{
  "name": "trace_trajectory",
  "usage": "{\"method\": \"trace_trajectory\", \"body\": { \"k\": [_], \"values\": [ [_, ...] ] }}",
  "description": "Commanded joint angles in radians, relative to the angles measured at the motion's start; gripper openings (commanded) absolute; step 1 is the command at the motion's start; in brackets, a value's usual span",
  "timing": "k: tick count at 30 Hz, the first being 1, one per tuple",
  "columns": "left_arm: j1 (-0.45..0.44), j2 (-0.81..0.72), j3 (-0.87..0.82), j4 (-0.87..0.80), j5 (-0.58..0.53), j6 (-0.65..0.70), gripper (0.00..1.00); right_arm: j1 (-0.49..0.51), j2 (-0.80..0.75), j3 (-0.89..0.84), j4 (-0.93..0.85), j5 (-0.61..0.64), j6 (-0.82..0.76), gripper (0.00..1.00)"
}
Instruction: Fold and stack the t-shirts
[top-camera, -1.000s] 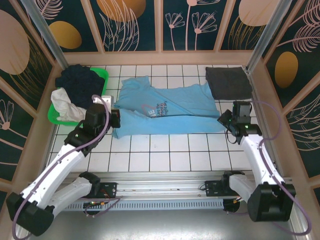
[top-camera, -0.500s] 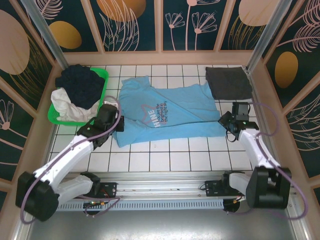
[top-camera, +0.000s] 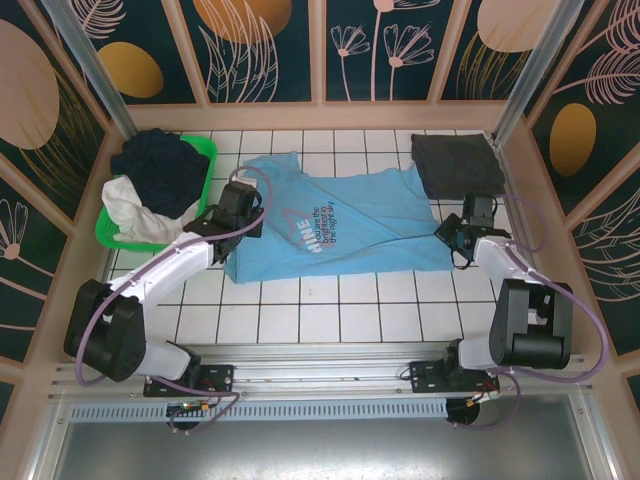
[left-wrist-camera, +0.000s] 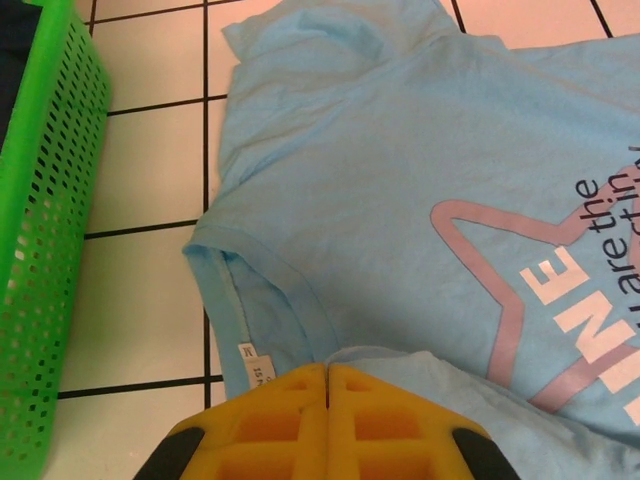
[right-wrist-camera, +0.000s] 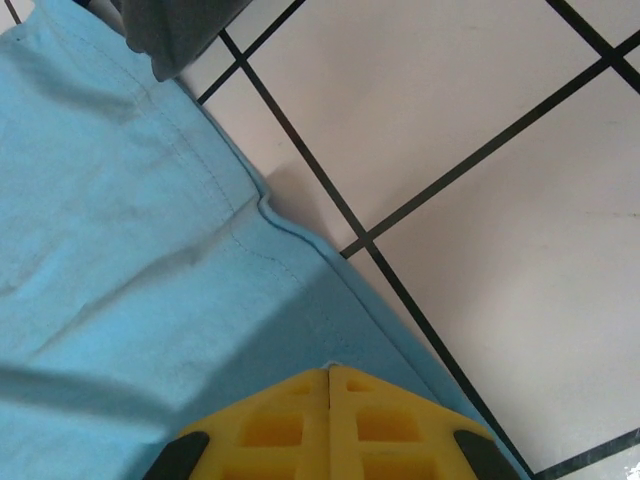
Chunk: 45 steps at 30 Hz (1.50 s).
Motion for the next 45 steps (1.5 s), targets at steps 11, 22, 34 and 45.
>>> {"method": "trace_trajectory", "body": {
  "k": [11,22,34,45],
  "values": [
    [0.054,0.13,0.059,0.062,0.049,0.024,0.0,-0.027,0.192,0.076,0.028,-0.068,-0.068,0.0],
    [0.078,0.166,0.05,0.06,0.041,0.016,0.0,-0.025,0.234,0.121,0.016,-0.077,-0.077,0.0],
    [0.119,0.115,0.122,-0.006,0.097,-0.009,0.91,-0.001,0.11,0.177,-0.15,0.049,-0.15,0.29],
    [0.042,-0.007,-0.251,0.323,0.471,-0.312,0.95,0.351,0.099,-0.01,0.096,-0.062,-0.009,0.56]
  ]
}}
